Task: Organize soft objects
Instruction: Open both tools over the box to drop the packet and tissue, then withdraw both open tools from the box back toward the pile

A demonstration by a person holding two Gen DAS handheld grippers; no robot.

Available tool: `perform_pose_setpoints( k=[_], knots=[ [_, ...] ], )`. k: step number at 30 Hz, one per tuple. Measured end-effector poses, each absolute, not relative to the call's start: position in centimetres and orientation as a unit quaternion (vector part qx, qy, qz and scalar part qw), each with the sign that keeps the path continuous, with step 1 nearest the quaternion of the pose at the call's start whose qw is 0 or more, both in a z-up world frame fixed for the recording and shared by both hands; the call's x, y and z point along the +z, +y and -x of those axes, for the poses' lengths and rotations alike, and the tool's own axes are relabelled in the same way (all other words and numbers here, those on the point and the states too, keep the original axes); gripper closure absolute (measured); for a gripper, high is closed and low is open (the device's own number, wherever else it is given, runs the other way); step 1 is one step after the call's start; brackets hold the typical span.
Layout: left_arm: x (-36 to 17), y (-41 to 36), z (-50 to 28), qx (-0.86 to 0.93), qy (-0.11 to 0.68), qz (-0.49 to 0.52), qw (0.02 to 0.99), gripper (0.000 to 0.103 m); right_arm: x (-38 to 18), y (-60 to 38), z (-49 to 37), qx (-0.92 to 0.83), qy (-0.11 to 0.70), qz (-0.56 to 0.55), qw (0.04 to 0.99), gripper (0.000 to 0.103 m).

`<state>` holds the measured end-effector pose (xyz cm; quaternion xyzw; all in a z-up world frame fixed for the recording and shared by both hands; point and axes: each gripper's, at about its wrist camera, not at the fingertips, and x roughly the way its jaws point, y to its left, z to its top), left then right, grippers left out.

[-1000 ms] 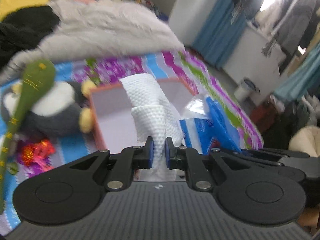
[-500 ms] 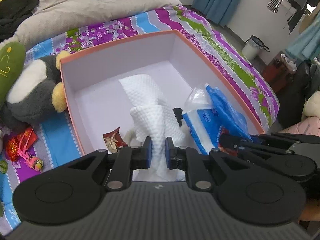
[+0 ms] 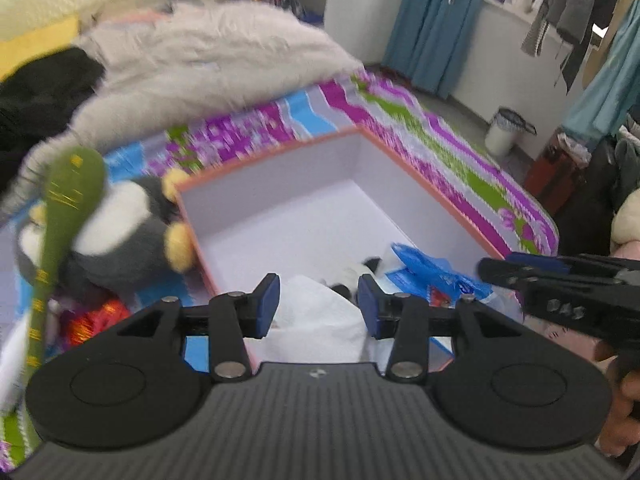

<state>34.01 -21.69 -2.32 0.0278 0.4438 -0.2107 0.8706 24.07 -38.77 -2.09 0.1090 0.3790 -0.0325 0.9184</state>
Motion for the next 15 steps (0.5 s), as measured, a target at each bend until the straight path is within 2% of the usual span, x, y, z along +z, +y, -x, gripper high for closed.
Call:
perform_pose_setpoints(
  k=[8,15],
  knots=[
    [2.6,-15.8,-29.1,-0.195,0.373,-0.012,0.907,0.054,1.3,-36.3,-19.0,-0.008,0.306,-0.099,0.947,0.066],
    [4.6,-11.5,-24.1,-0.183,0.334,0.01,0.925,0.054,2.0,-33.5,-15.5,0.017,0.278,-0.081,0.957,0.066]
  ],
)
